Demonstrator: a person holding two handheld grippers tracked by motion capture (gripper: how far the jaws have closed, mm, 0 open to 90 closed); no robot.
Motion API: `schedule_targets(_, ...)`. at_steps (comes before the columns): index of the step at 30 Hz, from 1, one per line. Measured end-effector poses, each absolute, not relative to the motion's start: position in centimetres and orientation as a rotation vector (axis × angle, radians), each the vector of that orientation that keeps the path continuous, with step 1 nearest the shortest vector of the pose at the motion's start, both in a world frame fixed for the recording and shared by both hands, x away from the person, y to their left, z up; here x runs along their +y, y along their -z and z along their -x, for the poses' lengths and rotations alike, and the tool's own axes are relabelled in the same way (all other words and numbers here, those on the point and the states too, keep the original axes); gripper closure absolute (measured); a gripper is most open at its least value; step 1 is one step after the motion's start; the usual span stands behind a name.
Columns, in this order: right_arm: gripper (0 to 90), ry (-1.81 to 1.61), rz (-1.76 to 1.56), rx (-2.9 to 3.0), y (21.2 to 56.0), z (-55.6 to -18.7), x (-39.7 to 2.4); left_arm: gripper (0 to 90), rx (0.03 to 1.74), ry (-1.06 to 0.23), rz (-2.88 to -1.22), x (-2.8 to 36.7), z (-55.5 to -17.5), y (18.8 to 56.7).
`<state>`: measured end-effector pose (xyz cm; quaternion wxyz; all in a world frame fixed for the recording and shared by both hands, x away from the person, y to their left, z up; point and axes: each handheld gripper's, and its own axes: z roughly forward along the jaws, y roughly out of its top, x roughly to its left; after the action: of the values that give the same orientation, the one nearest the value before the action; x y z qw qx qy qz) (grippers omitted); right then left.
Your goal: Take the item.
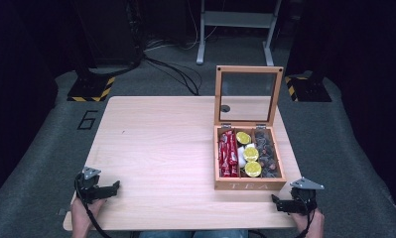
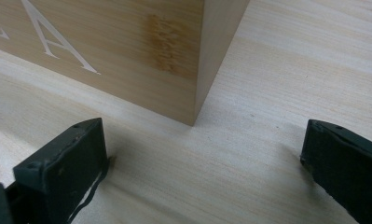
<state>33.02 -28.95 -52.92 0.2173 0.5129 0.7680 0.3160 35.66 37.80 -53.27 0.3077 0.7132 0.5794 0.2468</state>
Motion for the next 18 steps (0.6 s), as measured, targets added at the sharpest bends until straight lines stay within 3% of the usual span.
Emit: schedule_targets(18, 0.0, -0.88, -1.454, 2.134, 52.64, -32.79, -28.64, 0.4, 1.527, -0.646, -1.912, 37.75, -35.71, 53.16)
